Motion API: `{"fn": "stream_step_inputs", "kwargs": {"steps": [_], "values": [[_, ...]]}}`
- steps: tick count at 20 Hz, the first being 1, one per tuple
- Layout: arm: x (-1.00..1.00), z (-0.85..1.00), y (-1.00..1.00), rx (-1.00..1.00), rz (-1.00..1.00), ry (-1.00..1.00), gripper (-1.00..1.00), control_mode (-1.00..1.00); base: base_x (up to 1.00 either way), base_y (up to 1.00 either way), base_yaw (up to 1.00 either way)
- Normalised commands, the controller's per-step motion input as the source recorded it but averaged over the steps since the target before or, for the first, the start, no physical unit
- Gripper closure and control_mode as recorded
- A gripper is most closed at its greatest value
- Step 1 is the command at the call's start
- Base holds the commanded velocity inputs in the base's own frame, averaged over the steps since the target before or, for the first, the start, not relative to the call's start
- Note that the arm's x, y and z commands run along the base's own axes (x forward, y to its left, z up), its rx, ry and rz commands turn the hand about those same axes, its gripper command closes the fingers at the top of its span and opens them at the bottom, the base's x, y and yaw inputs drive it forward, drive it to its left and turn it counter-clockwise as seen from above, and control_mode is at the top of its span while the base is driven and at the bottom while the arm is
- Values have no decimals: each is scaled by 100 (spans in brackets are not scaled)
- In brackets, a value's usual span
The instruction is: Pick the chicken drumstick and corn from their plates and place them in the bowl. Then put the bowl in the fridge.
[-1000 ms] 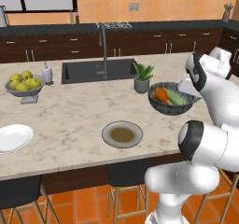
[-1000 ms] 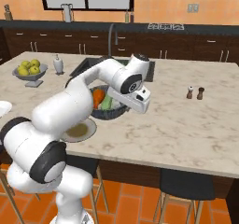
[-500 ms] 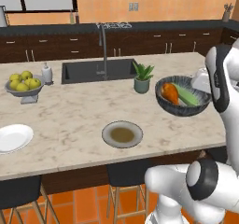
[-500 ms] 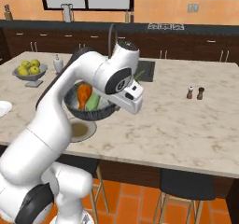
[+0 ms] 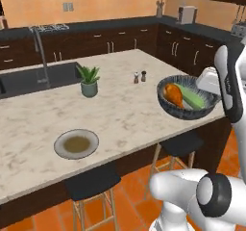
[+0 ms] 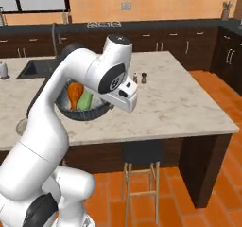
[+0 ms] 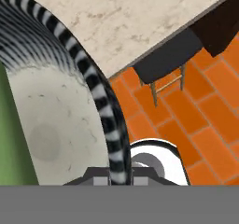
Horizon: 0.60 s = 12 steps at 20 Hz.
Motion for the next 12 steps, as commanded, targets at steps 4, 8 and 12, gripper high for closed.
{"fn": "stream_step_inputs", "kwargs": {"steps": [4, 8, 12], "values": [[0, 0, 0, 0, 0, 0, 100, 100, 0, 0, -100], [0, 0, 0, 0, 0, 0, 100, 100, 0, 0, -98], [0, 0, 0, 0, 0, 0, 100, 100, 29, -37, -68]]}}
